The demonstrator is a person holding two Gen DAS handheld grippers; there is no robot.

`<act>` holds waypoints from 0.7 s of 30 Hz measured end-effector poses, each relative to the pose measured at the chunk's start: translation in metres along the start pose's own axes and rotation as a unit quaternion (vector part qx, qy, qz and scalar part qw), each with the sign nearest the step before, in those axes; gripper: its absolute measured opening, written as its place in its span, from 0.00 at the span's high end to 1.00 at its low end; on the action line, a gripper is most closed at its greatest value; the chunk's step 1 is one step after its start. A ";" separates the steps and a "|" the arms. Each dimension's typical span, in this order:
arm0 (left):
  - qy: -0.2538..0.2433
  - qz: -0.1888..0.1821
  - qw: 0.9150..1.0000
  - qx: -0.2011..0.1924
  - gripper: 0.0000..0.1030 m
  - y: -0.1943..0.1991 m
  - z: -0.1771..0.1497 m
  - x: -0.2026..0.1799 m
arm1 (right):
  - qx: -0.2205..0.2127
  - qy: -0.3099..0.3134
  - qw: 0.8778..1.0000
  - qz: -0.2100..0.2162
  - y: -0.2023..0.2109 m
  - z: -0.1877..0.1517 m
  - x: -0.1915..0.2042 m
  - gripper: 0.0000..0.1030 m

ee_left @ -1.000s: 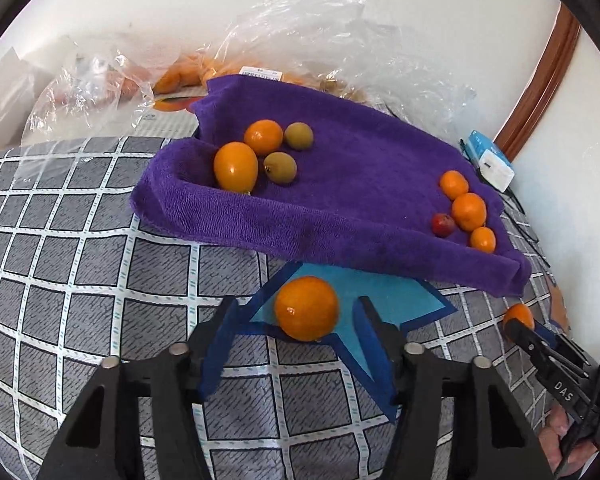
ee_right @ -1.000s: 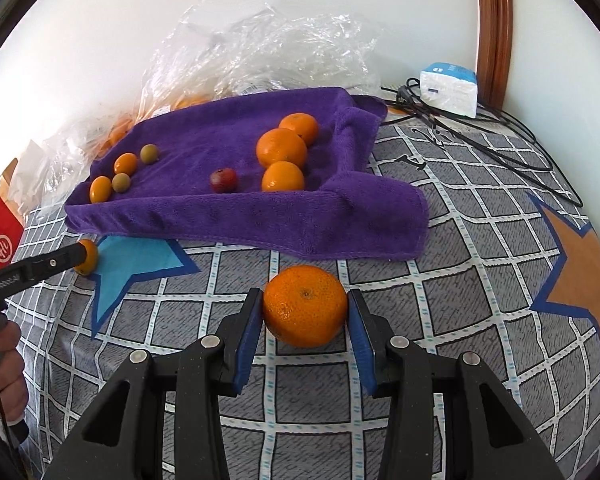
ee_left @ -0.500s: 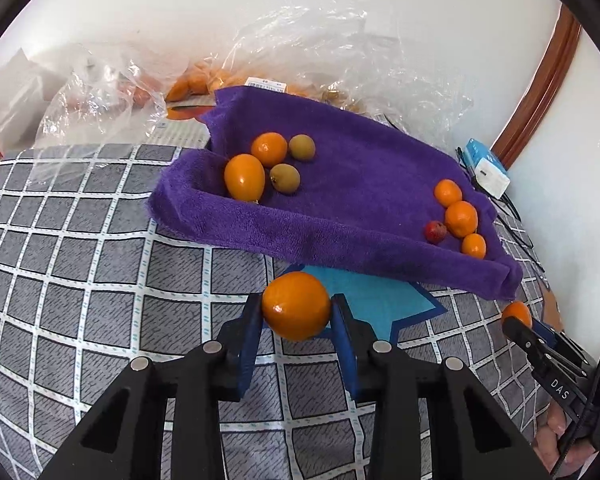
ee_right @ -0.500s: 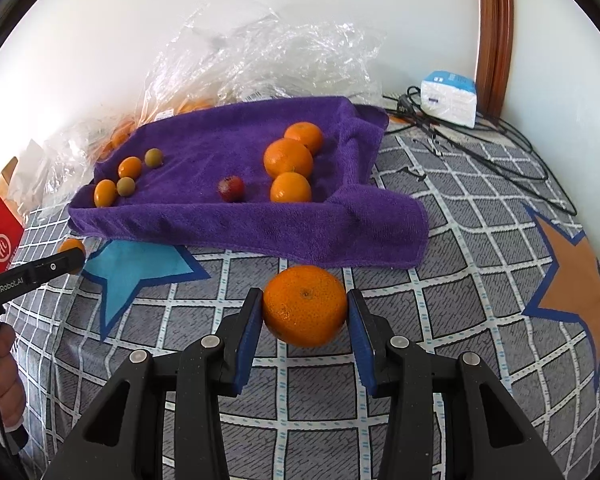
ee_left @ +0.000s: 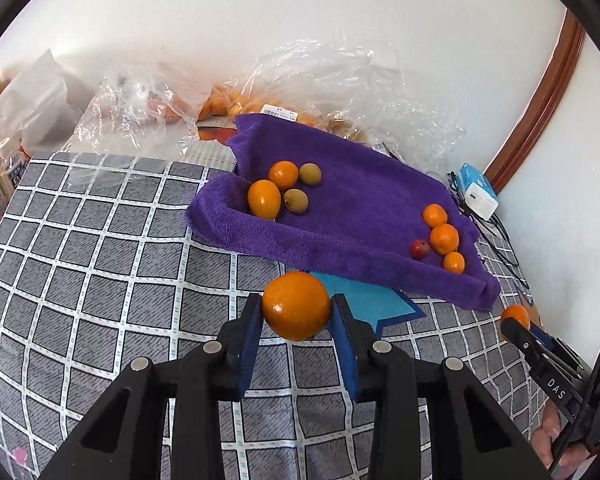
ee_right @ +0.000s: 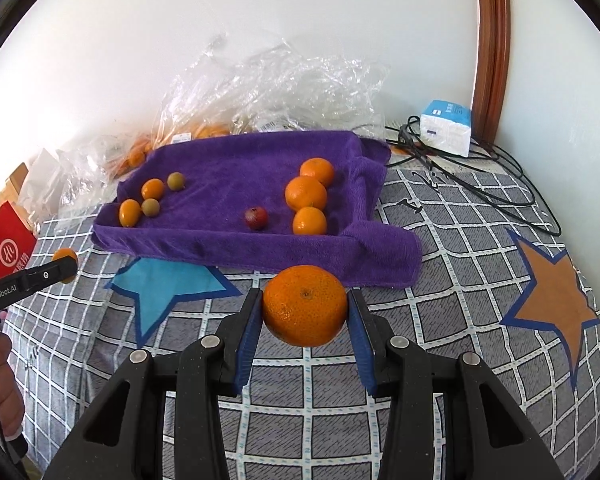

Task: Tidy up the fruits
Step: 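Lift and carry both held oranges over the purple towel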

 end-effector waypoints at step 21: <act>0.009 -0.008 1.000 -0.024 0.68 0.028 0.015 -0.002 | -0.023 -0.006 1.000 -0.003 0.026 0.017 0.004 0.60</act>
Point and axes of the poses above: each gripper's, at about its wrist camera, not at the fingertips, and y roughly against the way its jaws point, x to its left, z to its top, the point moved 4 cm from there along -y, roughly the way its jaws point, and after that the axes turned 11 degrees about y, right-handed, at the moved point
